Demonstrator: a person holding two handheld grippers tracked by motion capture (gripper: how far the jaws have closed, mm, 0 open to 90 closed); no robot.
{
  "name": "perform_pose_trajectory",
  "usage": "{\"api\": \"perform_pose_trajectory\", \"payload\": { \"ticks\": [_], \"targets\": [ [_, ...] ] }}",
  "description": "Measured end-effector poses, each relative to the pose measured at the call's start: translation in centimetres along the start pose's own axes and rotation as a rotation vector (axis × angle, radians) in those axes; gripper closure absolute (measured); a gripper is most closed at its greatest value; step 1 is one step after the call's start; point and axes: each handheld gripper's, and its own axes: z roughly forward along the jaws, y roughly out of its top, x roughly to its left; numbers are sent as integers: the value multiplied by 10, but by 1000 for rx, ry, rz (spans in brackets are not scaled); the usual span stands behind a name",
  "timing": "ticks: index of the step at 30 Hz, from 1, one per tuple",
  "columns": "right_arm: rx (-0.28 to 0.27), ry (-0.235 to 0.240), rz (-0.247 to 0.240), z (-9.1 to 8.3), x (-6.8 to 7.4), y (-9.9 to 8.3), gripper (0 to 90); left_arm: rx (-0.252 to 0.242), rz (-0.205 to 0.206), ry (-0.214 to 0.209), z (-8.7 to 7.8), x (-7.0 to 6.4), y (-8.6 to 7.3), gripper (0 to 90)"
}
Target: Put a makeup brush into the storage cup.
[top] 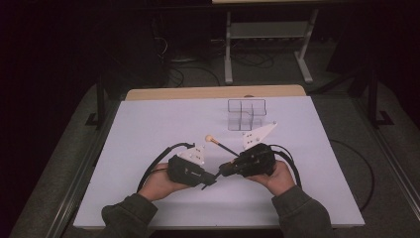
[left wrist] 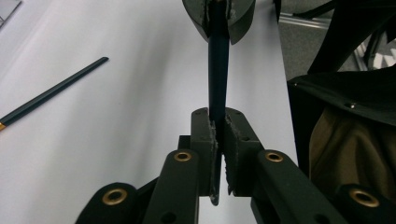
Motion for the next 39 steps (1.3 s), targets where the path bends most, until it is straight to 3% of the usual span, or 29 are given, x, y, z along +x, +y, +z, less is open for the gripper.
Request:
{"api": "perform_pose_trajectory", "payload": {
  "ticks": [5, 16, 30, 34, 39],
  "targets": [
    [55, -17, -17, -3, 1, 3, 829, 3, -11, 0, 2, -1, 1, 782],
    [117, -31, -61, 1, 5, 14, 829, 26, -2, -10, 8, -1, 4, 838],
    [37, -59, -47, -1, 6, 14, 770, -83, -48, -11, 2, 1, 2, 847],
    [23, -43, -43, 1, 6, 13, 823, -84, -61, -28, 4, 3, 1, 846],
    [62, -43, -52, 3, 6, 15, 828, -71, -56, -30, 6, 0, 0, 804]
  ]
}}
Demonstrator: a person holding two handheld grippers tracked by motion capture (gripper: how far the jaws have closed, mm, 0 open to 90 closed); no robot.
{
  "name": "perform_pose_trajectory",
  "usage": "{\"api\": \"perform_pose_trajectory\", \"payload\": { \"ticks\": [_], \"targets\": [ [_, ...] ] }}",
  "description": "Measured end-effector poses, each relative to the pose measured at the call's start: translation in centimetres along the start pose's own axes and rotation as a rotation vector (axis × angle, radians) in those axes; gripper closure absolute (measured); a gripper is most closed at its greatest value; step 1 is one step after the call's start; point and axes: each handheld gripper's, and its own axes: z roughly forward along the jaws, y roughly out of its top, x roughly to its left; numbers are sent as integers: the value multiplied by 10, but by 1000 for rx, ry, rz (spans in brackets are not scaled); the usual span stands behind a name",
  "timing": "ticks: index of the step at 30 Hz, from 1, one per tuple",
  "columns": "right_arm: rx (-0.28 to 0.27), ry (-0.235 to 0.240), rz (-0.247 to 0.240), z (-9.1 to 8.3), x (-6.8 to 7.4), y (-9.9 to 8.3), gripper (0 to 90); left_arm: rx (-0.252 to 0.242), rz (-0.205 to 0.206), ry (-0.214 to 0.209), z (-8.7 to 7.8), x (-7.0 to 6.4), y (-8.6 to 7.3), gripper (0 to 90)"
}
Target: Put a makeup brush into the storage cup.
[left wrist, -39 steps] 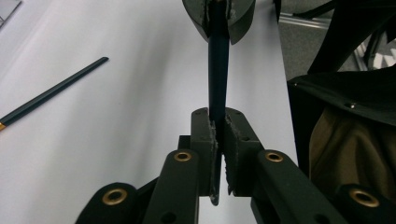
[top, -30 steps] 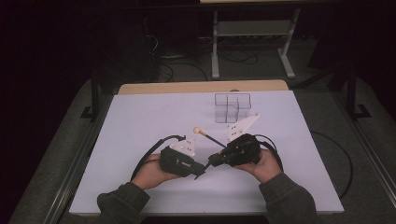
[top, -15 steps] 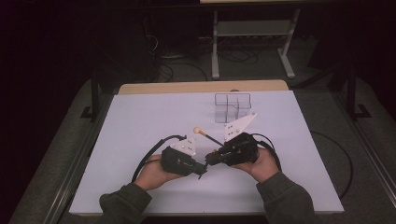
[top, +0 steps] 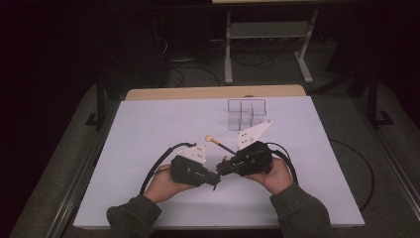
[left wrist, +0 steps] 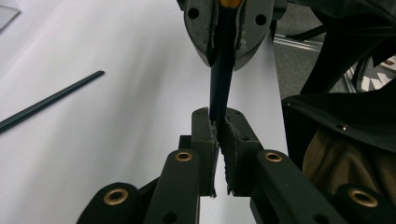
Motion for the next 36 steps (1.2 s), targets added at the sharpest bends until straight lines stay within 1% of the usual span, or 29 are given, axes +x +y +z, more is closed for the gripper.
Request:
{"api": "perform_pose_trajectory", "payload": {
  "ticks": [2, 4, 10, 11, 16, 17, 19, 20, 24, 26, 29, 33, 36],
  "targets": [
    [16, 0, -1, 0, 0, 1, 828, 6, 6, 3, 1, -1, 0, 803],
    [26, 5, -1, -1, -1, 2, 827, 9, 14, 6, 3, -1, 1, 822],
    [35, 6, -9, 2, 0, 5, 828, 11, 19, 1, 5, 0, 3, 838],
    [34, 3, -17, 3, 0, 5, 827, 8, 11, -2, 5, 0, 3, 841],
    [20, -4, -16, 2, 1, 5, 816, -9, -2, -2, 3, 1, 2, 846],
    [10, -4, -16, 2, 1, 5, 815, -20, -6, -4, 3, 2, 2, 846],
    [-5, -5, -7, 1, 1, 4, 815, -26, -6, -11, 1, 2, 2, 846],
    [-16, -4, -10, 0, 1, 4, 813, -32, -5, -6, 1, 2, 2, 846],
    [-32, -7, -6, -1, 1, 4, 807, -11, 0, 0, 1, 2, 1, 846],
    [-46, -2, 2, -2, 2, 4, 806, -17, -4, -1, 2, 2, 1, 846],
    [-46, -5, 3, -1, 2, 5, 815, -22, -4, -5, 3, 2, 1, 846],
    [-33, -9, -19, 0, 2, 5, 824, -14, -4, -10, 4, 2, 1, 845],
    [-29, -6, -22, 2, 2, 6, 828, -11, 3, -10, 4, 1, 2, 843]
  ]
}}
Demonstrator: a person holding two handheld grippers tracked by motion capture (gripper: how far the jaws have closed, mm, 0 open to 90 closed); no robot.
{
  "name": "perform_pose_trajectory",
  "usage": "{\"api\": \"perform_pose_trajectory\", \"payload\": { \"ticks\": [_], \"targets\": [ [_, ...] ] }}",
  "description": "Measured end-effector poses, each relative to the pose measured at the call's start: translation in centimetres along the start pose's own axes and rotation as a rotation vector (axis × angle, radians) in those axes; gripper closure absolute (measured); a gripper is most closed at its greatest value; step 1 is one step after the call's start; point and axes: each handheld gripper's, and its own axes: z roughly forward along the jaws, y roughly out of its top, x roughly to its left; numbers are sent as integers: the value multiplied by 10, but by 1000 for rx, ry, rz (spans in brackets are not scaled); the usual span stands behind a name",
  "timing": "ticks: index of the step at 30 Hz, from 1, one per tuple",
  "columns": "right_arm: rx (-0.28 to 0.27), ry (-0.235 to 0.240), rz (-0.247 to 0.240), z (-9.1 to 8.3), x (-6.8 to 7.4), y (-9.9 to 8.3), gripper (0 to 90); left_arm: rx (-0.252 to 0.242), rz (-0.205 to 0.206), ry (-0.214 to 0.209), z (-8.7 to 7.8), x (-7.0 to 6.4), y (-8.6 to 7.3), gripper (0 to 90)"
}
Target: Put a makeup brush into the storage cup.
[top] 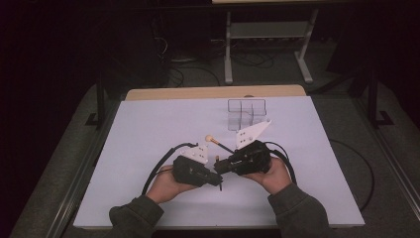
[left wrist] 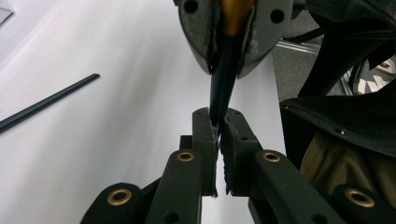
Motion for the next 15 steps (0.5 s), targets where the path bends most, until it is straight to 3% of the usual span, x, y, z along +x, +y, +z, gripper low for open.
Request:
{"api": "perform_pose_trajectory", "payload": {
  "ticks": [8, 15],
  "targets": [
    [27, 11, -1, 1, -1, 3, 830, 15, 15, 8, 0, -3, 0, 819],
    [56, 8, 10, -2, -5, 4, 831, 39, 17, 50, -4, -4, -3, 751]
  ]
}}
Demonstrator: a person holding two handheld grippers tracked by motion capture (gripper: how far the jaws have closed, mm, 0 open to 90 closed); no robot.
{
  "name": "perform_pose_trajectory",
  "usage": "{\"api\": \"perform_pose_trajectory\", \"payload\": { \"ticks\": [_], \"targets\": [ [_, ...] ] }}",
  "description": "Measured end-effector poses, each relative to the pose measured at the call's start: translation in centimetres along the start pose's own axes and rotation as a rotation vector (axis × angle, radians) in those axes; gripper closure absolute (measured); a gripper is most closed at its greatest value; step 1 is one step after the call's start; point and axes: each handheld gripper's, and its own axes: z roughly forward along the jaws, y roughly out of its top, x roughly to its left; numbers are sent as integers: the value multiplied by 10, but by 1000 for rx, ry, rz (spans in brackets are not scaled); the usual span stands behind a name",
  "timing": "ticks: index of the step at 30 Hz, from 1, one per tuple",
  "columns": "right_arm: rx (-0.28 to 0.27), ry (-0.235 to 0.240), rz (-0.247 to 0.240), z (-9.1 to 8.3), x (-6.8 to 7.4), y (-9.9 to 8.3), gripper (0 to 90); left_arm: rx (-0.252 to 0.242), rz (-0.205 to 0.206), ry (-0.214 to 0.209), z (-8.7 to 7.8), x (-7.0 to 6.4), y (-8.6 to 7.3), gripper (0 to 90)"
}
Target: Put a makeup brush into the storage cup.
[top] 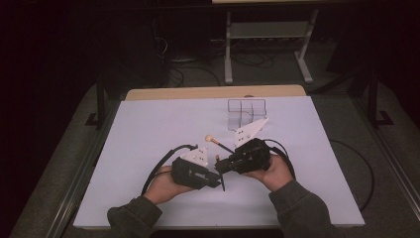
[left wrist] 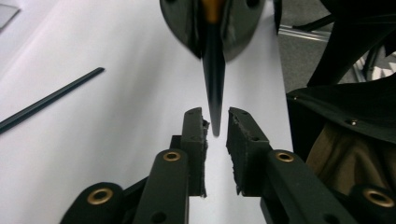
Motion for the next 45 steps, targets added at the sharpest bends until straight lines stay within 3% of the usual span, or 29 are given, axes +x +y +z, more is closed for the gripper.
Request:
{"api": "perform_pose_trajectory", "payload": {
  "ticks": [16, 22, 27, 45],
  "targets": [
    [51, -43, 66, -19, -19, -7, 830, -11, -38, 63, -18, 8, -19, 681],
    [65, -64, 78, -27, -25, -7, 830, -28, -60, 87, -25, 8, -25, 636],
    [69, -73, 82, -32, -30, -7, 830, -20, -50, 110, -29, 4, -26, 612],
    [102, -94, 106, -40, -45, -4, 830, -25, -84, 151, -35, 0, -41, 514]
  ]
}}
